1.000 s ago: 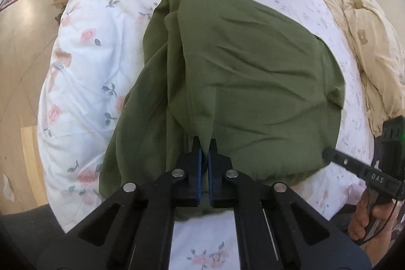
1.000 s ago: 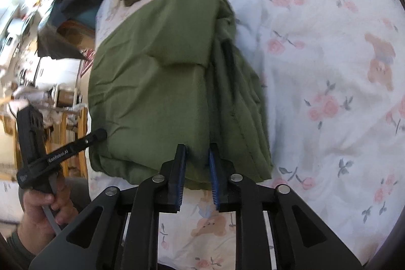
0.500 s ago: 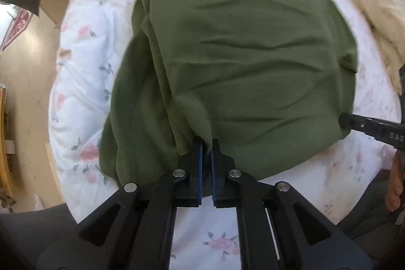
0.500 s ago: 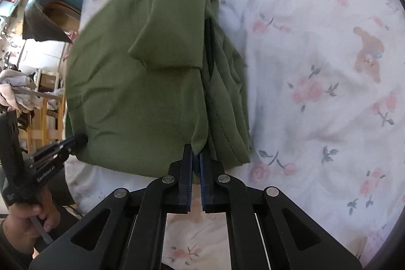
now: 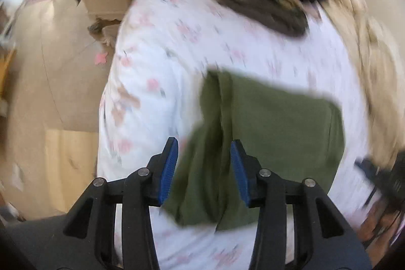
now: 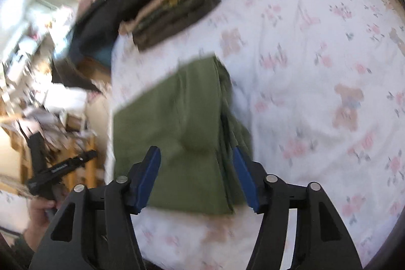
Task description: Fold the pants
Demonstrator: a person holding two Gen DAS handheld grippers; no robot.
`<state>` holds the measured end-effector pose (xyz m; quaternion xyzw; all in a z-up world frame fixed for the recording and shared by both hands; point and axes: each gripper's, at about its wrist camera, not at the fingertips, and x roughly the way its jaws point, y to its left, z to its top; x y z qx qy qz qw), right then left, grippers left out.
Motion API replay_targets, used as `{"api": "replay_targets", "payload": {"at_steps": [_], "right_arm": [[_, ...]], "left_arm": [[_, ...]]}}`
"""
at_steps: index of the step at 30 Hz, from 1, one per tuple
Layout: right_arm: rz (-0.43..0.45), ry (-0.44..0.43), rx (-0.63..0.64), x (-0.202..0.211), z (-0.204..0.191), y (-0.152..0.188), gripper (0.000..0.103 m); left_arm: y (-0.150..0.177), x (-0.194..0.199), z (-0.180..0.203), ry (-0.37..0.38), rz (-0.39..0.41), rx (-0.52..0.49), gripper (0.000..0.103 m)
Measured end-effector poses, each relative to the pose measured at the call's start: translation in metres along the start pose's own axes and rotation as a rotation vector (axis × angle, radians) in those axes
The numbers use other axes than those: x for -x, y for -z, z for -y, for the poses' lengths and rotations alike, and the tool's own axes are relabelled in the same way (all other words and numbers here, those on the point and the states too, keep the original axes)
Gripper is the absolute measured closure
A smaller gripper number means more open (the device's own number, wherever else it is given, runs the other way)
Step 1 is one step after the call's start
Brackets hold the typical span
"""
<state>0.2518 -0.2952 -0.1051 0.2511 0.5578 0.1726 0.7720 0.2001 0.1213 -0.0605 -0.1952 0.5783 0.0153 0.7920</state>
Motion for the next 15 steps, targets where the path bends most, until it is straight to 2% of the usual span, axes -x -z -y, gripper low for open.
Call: {"api": "replay_targets", "payload": {"at_steps": [1, 3, 5, 8, 10, 11, 12, 13, 14, 15], "right_arm": [[0.012, -0.025, -0.010, -0.003, 0.000, -0.010, 0.041], [0.028, -0.043, -0.016, -0.013, 0.001, -0.029, 0.041], [0.016, -0.045, -0.039, -0.028, 0.009, -0.052, 0.041], [0.010, -0.041, -0.068, -0.049, 0.023, -0.074, 0.043], [-0.002, -0.063, -0.087, -0.061, 0.031, -0.085, 0.043], [-0.018, -0.083, -0.097, -0.070, 0.033, -0.089, 0.047], [-0.026, -0.090, -0.100, -0.075, 0.035, -0.091, 0.050], [-0.042, -0.093, -0.101, -0.084, 0.036, -0.092, 0.056], [-0.058, -0.080, -0.095, -0.089, 0.036, -0.092, 0.072], [-0.067, -0.043, -0.073, -0.096, 0.035, -0.091, 0.081]], "left_arm": [[-0.015, -0.006, -0.007, 0.045, 0.008, 0.060, 0.064], [-0.026, -0.024, -0.008, 0.109, -0.006, 0.108, 0.064], [-0.029, -0.042, 0.000, 0.160, -0.019, 0.114, 0.064], [-0.031, -0.060, 0.017, 0.165, -0.003, 0.089, 0.064], [-0.037, -0.071, 0.022, 0.225, -0.023, 0.117, 0.066], [-0.039, -0.076, 0.024, 0.241, -0.033, 0.116, 0.066], [-0.040, -0.080, 0.025, 0.237, -0.030, 0.110, 0.072], [-0.041, -0.082, 0.026, 0.235, -0.030, 0.107, 0.083], [-0.041, -0.087, 0.025, 0.242, -0.035, 0.105, 0.086], [-0.042, -0.090, 0.024, 0.261, -0.037, 0.115, 0.096]]}}
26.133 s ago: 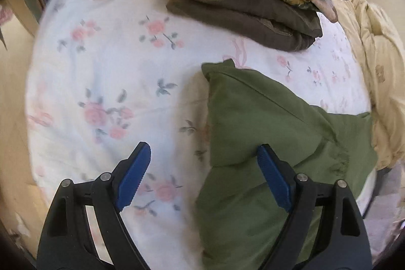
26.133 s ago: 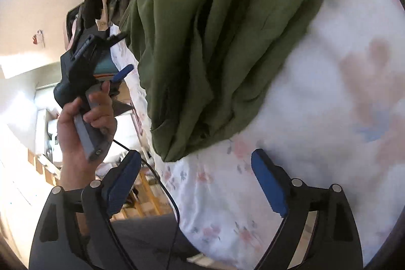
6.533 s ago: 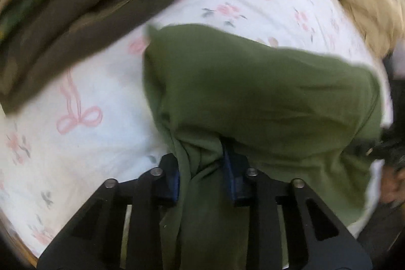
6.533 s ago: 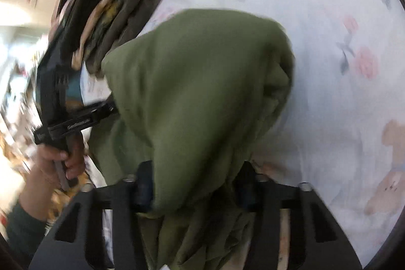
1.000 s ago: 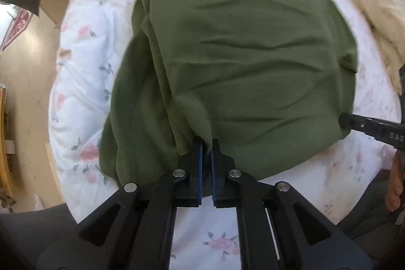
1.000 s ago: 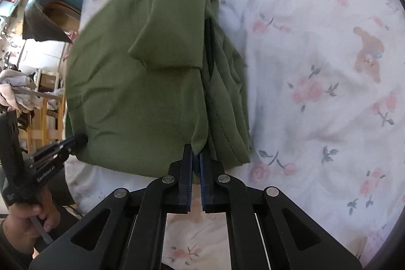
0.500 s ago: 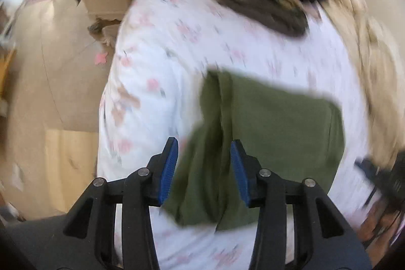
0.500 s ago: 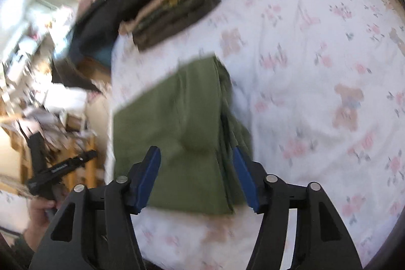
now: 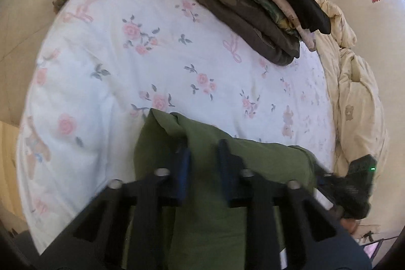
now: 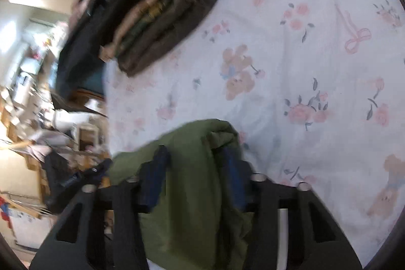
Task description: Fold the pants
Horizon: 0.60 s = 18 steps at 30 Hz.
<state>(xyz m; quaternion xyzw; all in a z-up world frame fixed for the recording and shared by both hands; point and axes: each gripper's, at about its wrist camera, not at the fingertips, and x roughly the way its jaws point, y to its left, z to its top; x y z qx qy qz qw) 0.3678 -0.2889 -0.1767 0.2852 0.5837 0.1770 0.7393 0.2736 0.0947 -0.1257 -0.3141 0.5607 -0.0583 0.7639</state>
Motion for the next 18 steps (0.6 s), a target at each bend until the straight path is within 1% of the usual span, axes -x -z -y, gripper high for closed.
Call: {"api": "replay_targets", "payload": {"at_steps": [1, 3, 4, 5, 6, 7, 8, 9, 10, 11, 12, 13, 14, 16, 18], "right_arm": [[-0.023, 0.018, 0.023, -0.008, -0.001, 0.001, 0.095], [-0.032, 0.029, 0.059, -0.012, -0.007, 0.003, 0.098], [-0.015, 0.028, 0.071, -0.006, -0.012, 0.004, 0.100], [0.003, 0.015, 0.071, 0.000, -0.012, 0.004, 0.101], [0.032, 0.000, 0.071, 0.008, -0.013, 0.005, 0.101], [0.039, 0.013, 0.081, 0.011, -0.014, 0.006, 0.101], [0.025, 0.031, 0.097, 0.007, -0.014, 0.008, 0.101], [0.013, 0.079, 0.123, -0.002, -0.015, 0.011, 0.101], [0.016, 0.093, 0.136, -0.007, -0.014, 0.012, 0.101], [0.043, 0.093, 0.148, -0.008, -0.016, 0.013, 0.099], [0.071, 0.114, 0.174, -0.007, -0.020, 0.013, 0.096], [0.080, 0.151, 0.202, -0.007, -0.024, 0.013, 0.090], [0.083, 0.176, 0.220, -0.004, -0.027, 0.014, 0.087], [0.092, 0.190, 0.205, 0.006, -0.027, 0.016, 0.087], [0.123, 0.222, 0.220, 0.025, -0.033, 0.024, 0.087]], "left_arm": [[-0.001, 0.001, 0.002, -0.007, 0.009, -0.009, 0.100], [-0.001, 0.011, 0.011, -0.032, 0.051, -0.057, 0.101], [0.000, 0.016, 0.016, -0.056, 0.071, -0.079, 0.101], [0.000, 0.019, 0.016, -0.061, 0.084, -0.082, 0.101], [0.000, 0.019, 0.017, -0.062, 0.088, -0.082, 0.101], [0.000, 0.017, 0.015, -0.078, 0.087, -0.079, 0.101], [-0.001, 0.011, 0.013, -0.076, 0.066, -0.068, 0.101], [-0.001, 0.008, 0.011, -0.084, 0.055, -0.060, 0.101], [-0.001, 0.007, 0.010, -0.105, 0.055, -0.057, 0.101], [-0.001, 0.007, 0.010, -0.113, 0.061, -0.062, 0.101], [0.000, 0.008, 0.014, -0.130, 0.077, -0.083, 0.098], [0.000, 0.010, 0.017, -0.153, 0.096, -0.102, 0.097], [0.001, 0.013, 0.019, -0.169, 0.118, -0.112, 0.096], [0.006, 0.025, 0.022, -0.213, 0.157, -0.118, 0.096], [0.015, 0.041, 0.029, -0.245, 0.204, -0.143, 0.095]]}}
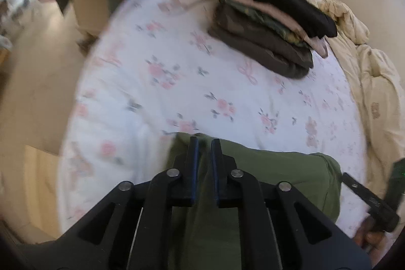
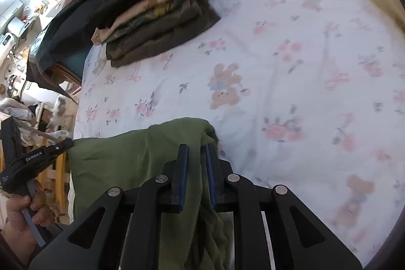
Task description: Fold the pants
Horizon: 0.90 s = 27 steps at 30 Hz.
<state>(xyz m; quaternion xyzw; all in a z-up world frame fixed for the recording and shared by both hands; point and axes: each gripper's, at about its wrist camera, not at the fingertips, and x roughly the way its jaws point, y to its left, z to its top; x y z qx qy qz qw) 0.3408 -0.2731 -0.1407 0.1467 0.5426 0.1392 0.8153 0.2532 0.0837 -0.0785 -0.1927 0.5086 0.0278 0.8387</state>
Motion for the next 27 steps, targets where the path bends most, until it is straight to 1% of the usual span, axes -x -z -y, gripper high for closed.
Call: {"api": "replay_targets", "payload": {"at_steps": [1, 2, 3, 4, 5, 6, 8, 9, 10, 11, 13, 14, 15, 17, 18, 19, 21, 22, 23, 24, 25, 26, 27], "right_arm": [[0.010, 0.008, 0.021, 0.008, -0.005, 0.002, 0.087], [0.023, -0.007, 0.060, 0.017, -0.014, 0.005, 0.087], [0.050, 0.001, 0.098, 0.025, -0.023, 0.008, 0.087], [0.085, 0.020, 0.133, 0.031, -0.031, 0.012, 0.087], [0.097, 0.015, 0.155, 0.031, -0.038, 0.015, 0.087], [0.072, -0.006, 0.163, 0.025, -0.042, 0.016, 0.087], [0.024, 0.004, 0.159, 0.003, -0.043, 0.017, 0.087], [0.005, 0.011, 0.158, -0.006, -0.042, 0.018, 0.087], [-0.033, 0.031, 0.160, -0.024, -0.038, 0.019, 0.088], [-0.052, 0.050, 0.168, -0.036, -0.036, 0.021, 0.090], [-0.056, 0.082, 0.189, -0.048, -0.032, 0.025, 0.090], [-0.052, 0.081, 0.187, -0.050, -0.029, 0.026, 0.091], [-0.048, 0.078, 0.174, -0.053, -0.026, 0.026, 0.091], [-0.069, 0.079, 0.149, -0.061, -0.018, 0.023, 0.091], [-0.089, 0.084, 0.150, -0.068, -0.015, 0.025, 0.091], [-0.103, 0.101, 0.174, -0.074, -0.017, 0.028, 0.091], [-0.092, 0.172, 0.268, -0.079, -0.030, 0.036, 0.091], [-0.084, 0.192, 0.288, -0.079, -0.035, 0.038, 0.091], [-0.076, 0.189, 0.280, -0.076, -0.035, 0.037, 0.090], [-0.066, 0.163, 0.249, -0.071, -0.032, 0.034, 0.090], [-0.060, 0.135, 0.219, -0.065, -0.028, 0.031, 0.086], [-0.061, 0.096, 0.186, -0.057, -0.024, 0.027, 0.084], [-0.053, 0.066, 0.171, -0.048, -0.022, 0.025, 0.083]], "left_arm": [[0.005, 0.010, 0.008, 0.031, 0.027, -0.039, 0.095], [0.009, 0.015, 0.017, 0.051, 0.036, -0.086, 0.095], [0.015, 0.019, 0.029, 0.058, 0.050, -0.143, 0.095], [0.022, 0.020, 0.040, 0.081, 0.062, -0.195, 0.095], [0.027, 0.016, 0.046, 0.101, 0.053, -0.219, 0.095], [0.031, 0.007, 0.052, 0.103, 0.021, -0.237, 0.095], [0.037, -0.022, 0.054, 0.067, -0.049, -0.238, 0.095], [0.039, -0.032, 0.051, 0.049, -0.055, -0.232, 0.095], [0.040, -0.037, 0.050, 0.050, -0.051, -0.233, 0.095], [0.040, -0.042, 0.051, 0.056, -0.044, -0.245, 0.095], [0.039, -0.047, 0.056, 0.042, -0.030, -0.289, 0.095], [0.038, -0.050, 0.057, 0.035, -0.033, -0.298, 0.095], [0.038, -0.053, 0.056, 0.034, -0.049, -0.292, 0.094], [0.041, -0.068, 0.055, 0.035, -0.118, -0.290, 0.094], [0.046, -0.076, 0.054, 0.023, -0.152, -0.306, 0.095], [0.053, -0.081, 0.056, -0.002, -0.164, -0.340, 0.096], [0.060, -0.078, 0.063, -0.038, -0.121, -0.388, 0.096], [0.059, -0.075, 0.064, -0.040, -0.107, -0.376, 0.096], [0.056, -0.071, 0.062, -0.029, -0.094, -0.352, 0.096], [0.053, -0.065, 0.058, -0.011, -0.088, -0.314, 0.096], [0.048, -0.059, 0.054, 0.006, -0.092, -0.277, 0.096], [0.045, -0.054, 0.052, 0.016, -0.095, -0.262, 0.096], [0.042, -0.045, 0.050, 0.026, -0.085, -0.251, 0.091]]}}
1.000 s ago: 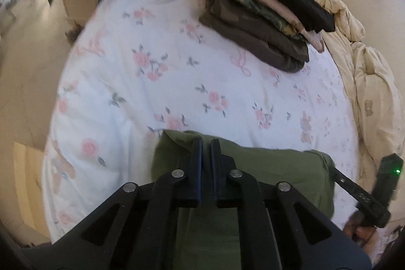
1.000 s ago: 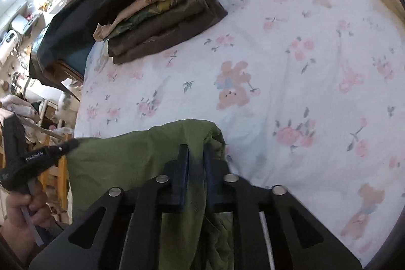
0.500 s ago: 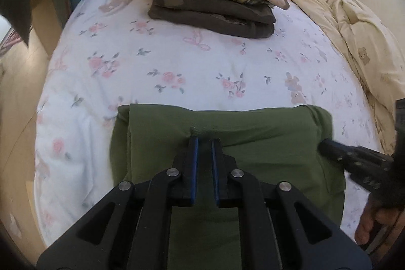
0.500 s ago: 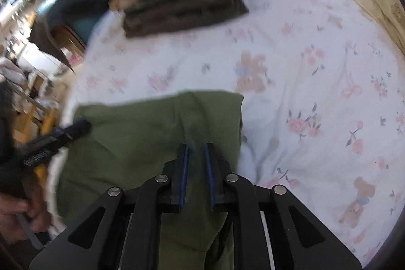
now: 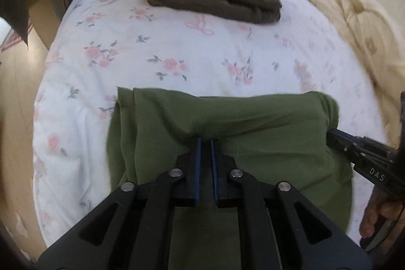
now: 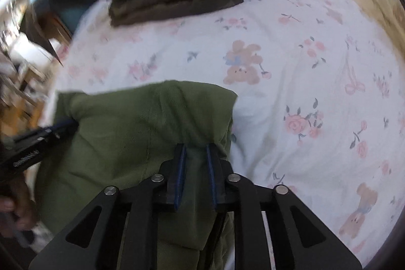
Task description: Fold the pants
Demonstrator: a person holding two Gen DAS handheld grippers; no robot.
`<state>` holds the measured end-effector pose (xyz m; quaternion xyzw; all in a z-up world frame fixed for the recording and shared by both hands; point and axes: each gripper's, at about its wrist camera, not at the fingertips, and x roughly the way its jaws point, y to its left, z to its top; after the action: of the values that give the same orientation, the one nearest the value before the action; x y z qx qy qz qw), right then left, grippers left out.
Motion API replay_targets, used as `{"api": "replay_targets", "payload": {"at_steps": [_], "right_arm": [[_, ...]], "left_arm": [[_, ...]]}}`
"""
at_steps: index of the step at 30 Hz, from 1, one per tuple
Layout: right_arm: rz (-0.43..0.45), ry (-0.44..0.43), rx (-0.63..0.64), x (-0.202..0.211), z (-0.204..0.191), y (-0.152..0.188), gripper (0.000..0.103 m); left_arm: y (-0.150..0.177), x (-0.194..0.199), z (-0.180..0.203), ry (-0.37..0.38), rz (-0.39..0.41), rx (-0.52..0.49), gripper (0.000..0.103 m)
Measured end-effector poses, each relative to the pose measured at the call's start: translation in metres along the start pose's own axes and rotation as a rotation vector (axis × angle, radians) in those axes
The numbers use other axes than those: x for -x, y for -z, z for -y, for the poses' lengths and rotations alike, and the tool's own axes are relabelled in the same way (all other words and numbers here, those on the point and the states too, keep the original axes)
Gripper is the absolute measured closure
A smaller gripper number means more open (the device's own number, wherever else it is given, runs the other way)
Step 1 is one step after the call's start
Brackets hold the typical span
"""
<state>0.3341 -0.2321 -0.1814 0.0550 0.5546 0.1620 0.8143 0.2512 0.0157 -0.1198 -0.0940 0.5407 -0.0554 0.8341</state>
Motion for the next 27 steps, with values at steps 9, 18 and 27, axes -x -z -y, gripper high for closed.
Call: {"api": "replay_targets", "payload": {"at_steps": [9, 18, 27], "right_arm": [[0.128, -0.074, 0.005, 0.053, -0.025, -0.003, 0.083], [-0.014, 0.019, 0.025, -0.009, -0.021, 0.013, 0.087], [-0.045, -0.047, 0.009, -0.008, -0.009, 0.008, 0.086]], "left_arm": [[-0.009, 0.029, -0.028, -0.009, 0.091, 0.112, 0.070], [-0.017, -0.028, -0.050, -0.103, -0.028, 0.155, 0.068], [-0.012, -0.005, -0.056, -0.132, -0.009, 0.179, 0.068]]}}
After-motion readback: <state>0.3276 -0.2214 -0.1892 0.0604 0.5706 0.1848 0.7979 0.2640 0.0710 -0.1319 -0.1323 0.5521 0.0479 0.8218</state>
